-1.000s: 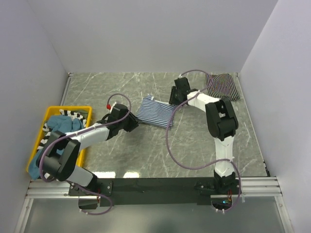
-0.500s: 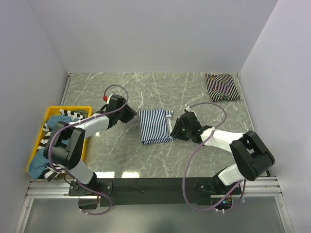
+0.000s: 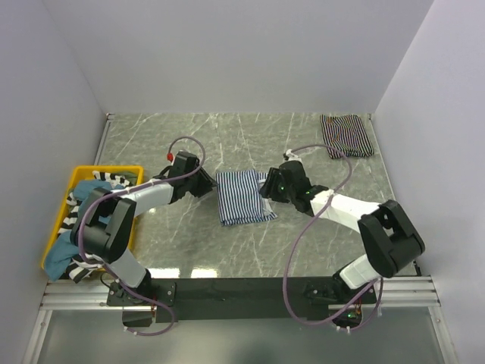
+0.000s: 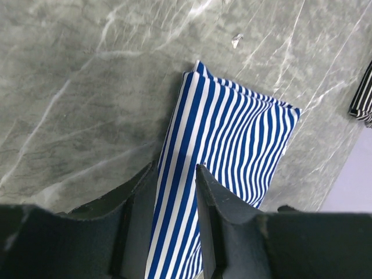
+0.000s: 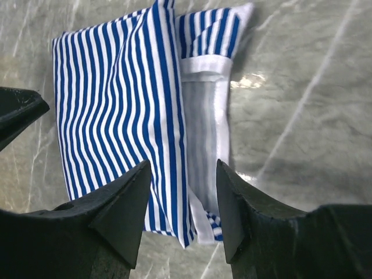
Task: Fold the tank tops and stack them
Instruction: Fold the tank top
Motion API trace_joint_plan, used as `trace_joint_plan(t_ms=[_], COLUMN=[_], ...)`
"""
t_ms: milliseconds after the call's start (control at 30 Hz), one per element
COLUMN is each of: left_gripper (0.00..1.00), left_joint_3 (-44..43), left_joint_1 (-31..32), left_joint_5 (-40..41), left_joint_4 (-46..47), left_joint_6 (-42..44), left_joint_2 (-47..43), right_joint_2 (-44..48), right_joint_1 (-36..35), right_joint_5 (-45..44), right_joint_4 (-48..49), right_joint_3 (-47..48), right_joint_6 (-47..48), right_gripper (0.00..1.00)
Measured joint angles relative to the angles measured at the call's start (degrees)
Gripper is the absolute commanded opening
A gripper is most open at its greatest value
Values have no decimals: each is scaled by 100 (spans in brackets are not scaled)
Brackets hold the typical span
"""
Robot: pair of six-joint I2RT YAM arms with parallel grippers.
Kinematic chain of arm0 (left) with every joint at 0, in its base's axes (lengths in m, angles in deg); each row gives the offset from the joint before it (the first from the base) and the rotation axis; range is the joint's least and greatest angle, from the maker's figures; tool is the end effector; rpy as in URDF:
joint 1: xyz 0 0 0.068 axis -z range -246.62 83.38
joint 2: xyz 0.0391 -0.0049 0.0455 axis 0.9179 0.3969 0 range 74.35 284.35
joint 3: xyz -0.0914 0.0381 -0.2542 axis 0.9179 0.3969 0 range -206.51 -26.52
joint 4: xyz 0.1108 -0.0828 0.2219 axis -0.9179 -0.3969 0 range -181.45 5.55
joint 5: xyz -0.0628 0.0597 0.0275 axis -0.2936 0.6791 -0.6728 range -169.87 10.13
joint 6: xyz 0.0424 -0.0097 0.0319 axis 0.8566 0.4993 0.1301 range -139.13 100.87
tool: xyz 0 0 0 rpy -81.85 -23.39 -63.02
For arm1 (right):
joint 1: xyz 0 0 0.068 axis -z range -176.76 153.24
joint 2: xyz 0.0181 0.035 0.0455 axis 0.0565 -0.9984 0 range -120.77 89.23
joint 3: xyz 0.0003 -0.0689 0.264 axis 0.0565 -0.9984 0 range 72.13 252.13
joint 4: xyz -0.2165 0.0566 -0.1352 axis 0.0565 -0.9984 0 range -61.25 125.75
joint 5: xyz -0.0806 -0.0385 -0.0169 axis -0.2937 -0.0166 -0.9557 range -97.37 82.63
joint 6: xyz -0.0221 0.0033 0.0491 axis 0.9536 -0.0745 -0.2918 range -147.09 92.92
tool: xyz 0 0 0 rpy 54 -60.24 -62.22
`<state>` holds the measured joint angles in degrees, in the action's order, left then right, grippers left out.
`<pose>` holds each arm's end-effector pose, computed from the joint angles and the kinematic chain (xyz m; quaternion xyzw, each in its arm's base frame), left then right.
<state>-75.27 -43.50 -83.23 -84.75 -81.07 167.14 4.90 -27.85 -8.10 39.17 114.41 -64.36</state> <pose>0.3019 -0.1311 0.1735 -0.2955 0.8727 -0.2821 0.2675 0.2586 0.1554 0.1882 0.0514 0.8997 0.2387 0.3618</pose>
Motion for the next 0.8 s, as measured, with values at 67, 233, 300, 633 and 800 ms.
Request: trace_joint_plan(t_ms=[67,233,300,633,800], left_gripper=[38,38,38,38,38], left_joint_3=[0,2,2,2,2], left_joint_1=[33,59,59,59,59], left_joint_5=[-7,-26,-26,-28,-28], left_joint_4=[4,2,7,7,7], left_joint_6=[13,37,42,83,83], left_joint_2=[39,92,92,157,166], right_joint_2=[-223,-1021,-1235,-1587,-1462], right_joint_1=[2,11,11,11,11], right_joint_5=[120,448,527,758,761], right_joint_4=[55,142,151,140,28], right_joint_3=[122,651,763,1005,1016], right_joint_6=[76,212,247,260,225], right_gripper=[55,54,53,6,0])
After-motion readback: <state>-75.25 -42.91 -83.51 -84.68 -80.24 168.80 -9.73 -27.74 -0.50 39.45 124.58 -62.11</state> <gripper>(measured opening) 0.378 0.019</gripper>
